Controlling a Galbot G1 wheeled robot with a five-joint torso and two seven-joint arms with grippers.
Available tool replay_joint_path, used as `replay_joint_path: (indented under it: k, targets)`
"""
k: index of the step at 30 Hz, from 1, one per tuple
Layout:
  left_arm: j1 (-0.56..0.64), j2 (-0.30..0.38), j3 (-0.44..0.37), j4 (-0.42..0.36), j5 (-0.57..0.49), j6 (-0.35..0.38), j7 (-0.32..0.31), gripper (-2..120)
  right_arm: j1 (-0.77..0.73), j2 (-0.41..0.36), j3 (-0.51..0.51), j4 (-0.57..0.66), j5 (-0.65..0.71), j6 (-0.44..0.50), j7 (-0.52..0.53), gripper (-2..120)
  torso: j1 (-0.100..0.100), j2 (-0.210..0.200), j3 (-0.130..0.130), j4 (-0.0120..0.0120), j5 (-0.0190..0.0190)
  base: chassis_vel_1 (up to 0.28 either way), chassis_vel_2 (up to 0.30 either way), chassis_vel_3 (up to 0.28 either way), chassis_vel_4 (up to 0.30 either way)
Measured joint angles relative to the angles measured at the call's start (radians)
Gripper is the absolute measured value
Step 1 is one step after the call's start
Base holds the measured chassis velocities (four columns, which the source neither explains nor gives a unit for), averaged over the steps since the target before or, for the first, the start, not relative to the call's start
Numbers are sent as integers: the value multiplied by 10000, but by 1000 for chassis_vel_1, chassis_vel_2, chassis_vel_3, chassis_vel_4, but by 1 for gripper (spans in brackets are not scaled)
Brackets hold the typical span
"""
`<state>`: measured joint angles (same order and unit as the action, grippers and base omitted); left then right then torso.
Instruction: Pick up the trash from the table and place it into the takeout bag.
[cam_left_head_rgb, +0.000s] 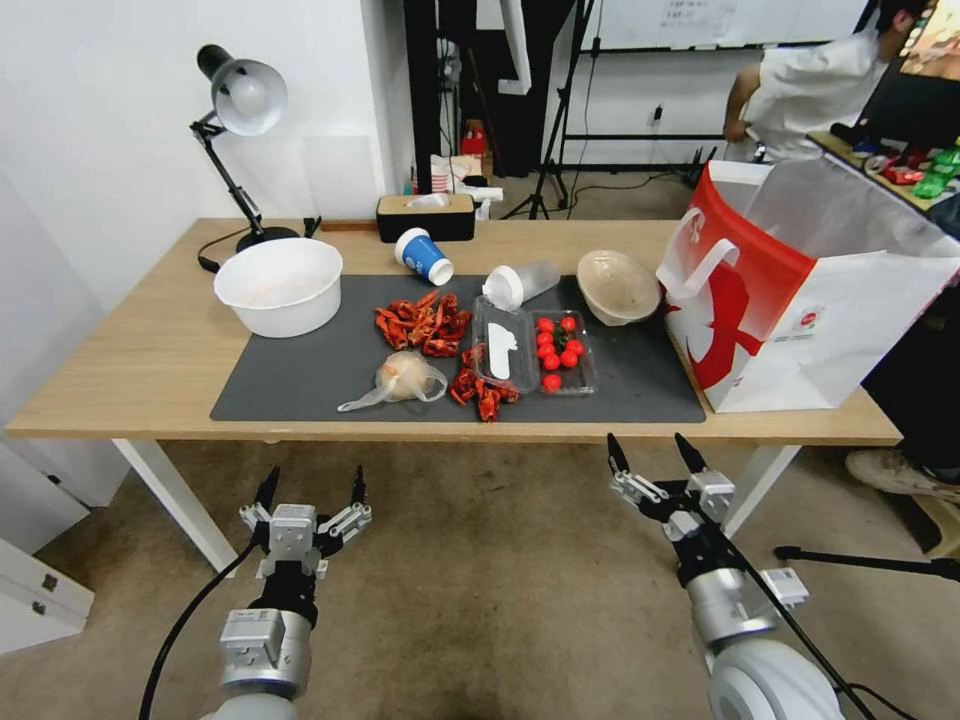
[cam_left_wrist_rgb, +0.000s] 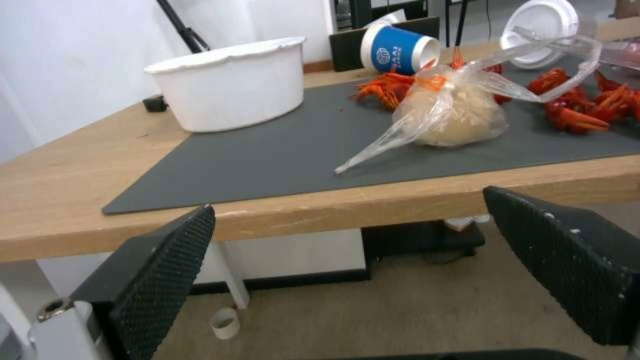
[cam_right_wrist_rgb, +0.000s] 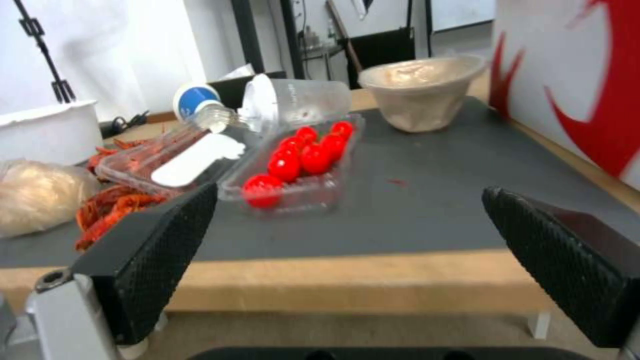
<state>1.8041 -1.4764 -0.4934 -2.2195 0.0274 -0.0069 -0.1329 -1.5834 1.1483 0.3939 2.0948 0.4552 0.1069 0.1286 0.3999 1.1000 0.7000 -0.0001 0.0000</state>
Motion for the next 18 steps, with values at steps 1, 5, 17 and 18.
replay_joint_path:
  k: [1, 5, 17, 18]
  targets:
    - [-7, -20, -1, 0, 10, 3, 5, 100, 348, -120, -243, 102, -3, -436, 279, 100, 1, 0, 0, 0, 0, 0, 0, 0, 0]
    - [-14, -73, -9, -8, 40, 27, 21, 100, 1593, -487, -915, 137, 90, -1376, 875, 100, 1, 0, 0, 2, 0, 0, 0, 0, 0]
    - [42, -137, -57, -72, 190, 59, 27, 100, 5119, -1072, -2296, -485, 2685, -3696, 2794, 100, 3, 0, 1, 0, 0, 0, 0, 0, 0]
    - [42, -137, -57, -72, 190, 59, 27, 100, 5119, -1072, -2296, -485, 2685, -3696, 2794, 100, 3, 0, 1, 0, 0, 0, 0, 0, 0]
